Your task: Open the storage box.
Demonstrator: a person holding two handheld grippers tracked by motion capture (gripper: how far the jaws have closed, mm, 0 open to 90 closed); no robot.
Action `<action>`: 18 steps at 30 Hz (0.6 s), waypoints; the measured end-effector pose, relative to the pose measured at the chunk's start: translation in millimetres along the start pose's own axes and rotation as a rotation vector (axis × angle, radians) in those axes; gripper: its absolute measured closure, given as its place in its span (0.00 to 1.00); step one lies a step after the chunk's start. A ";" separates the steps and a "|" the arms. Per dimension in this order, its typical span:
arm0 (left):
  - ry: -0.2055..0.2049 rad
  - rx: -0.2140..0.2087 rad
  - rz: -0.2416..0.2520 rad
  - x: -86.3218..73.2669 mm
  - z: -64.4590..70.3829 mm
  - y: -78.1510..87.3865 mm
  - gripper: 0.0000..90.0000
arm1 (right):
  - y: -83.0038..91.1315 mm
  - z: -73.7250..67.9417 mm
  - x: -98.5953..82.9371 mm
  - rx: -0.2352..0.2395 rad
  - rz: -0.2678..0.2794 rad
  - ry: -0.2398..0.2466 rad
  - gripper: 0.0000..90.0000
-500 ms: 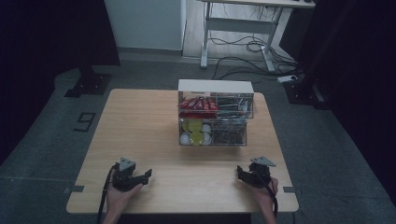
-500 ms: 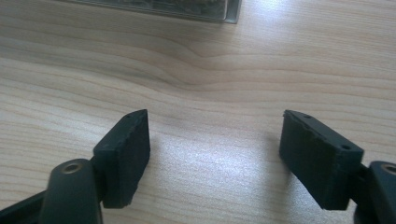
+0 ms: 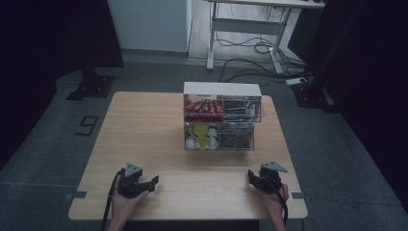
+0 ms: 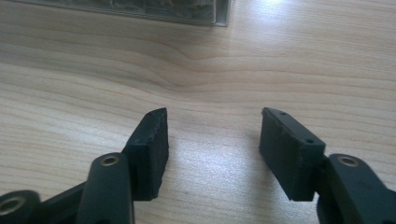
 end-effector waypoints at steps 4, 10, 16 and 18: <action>-0.003 0.018 0.006 0.6 -3.3 2.2 0.28 | 0.7 5.7 0.1 0.000 0.000 -0.031 0.51; -0.002 0.019 0.007 0.8 -4.5 3.0 0.28 | 7.8 9.6 6.2 0.004 0.035 -0.063 0.57; -0.002 0.016 0.010 1.4 -3.7 3.5 0.28 | 18.1 10.0 15.8 0.007 0.087 -0.072 0.69; -0.002 0.016 0.011 1.6 -3.8 3.8 0.28 | 21.8 10.1 18.5 0.023 0.095 -0.076 0.74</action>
Point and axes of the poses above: each handheld gripper's, and its own axes: y roughly backward along the jaws, x roughly out of its top, z roughly to its right, the point moved 10 cm from there along -y, roughly forward along the jaws, and after that the axes turned 10 degrees about -x, right-handed, at the moved point
